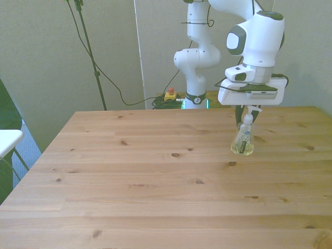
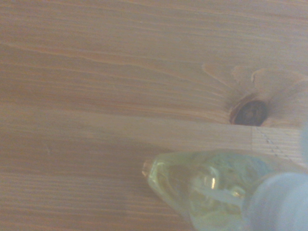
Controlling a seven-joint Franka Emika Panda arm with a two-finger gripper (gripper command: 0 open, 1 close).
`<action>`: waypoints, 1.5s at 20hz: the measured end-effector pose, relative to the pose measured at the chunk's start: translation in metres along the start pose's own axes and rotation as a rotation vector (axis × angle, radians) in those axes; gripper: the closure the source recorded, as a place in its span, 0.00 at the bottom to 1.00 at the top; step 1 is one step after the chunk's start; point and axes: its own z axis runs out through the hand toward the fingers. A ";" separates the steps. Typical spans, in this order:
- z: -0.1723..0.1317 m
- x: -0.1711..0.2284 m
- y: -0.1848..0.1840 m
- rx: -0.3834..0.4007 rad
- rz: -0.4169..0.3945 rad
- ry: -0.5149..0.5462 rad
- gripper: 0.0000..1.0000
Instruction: Knock down the sanitizer
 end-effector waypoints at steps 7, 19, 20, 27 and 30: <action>-0.003 0.032 -0.017 -0.003 0.036 0.028 1.00; -0.013 0.132 -0.034 0.021 0.158 0.071 1.00; -0.014 0.134 -0.035 0.024 0.160 0.071 1.00; -0.013 0.109 -0.041 0.032 0.118 0.020 1.00; -0.019 0.092 -0.029 0.031 0.099 0.003 1.00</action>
